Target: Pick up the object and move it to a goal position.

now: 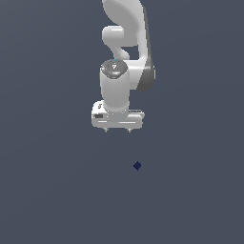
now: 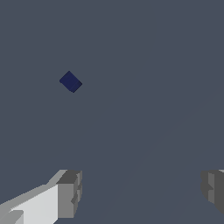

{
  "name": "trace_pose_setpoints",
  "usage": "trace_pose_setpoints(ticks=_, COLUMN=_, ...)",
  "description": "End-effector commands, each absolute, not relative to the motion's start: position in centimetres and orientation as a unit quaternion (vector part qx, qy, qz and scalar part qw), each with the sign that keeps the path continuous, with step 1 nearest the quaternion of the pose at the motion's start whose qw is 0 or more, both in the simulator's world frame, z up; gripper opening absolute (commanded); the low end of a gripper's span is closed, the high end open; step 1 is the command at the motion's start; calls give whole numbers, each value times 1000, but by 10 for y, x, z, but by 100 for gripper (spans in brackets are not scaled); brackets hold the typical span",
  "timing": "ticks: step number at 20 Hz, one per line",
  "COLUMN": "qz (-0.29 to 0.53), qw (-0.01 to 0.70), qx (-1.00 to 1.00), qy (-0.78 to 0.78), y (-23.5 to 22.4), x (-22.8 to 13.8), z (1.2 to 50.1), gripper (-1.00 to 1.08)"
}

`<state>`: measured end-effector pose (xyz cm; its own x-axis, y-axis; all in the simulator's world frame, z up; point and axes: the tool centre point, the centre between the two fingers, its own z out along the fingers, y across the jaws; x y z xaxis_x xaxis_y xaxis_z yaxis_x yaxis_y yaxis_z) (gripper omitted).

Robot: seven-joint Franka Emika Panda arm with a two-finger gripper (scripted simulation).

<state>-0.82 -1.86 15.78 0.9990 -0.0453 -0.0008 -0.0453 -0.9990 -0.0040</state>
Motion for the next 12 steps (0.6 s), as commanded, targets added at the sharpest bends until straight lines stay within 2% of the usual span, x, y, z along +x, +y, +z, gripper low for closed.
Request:
trace_pose_setpoints(ticks=1, qz=0, qw=2, qx=-1000, qy=23, y=-19, x=-8, z=158, gripper=100)
trace_pose_setpoints(ticks=12, qz=11, qw=-6, qx=-1000, qy=-16, y=6, x=-11, z=152, gripper=100)
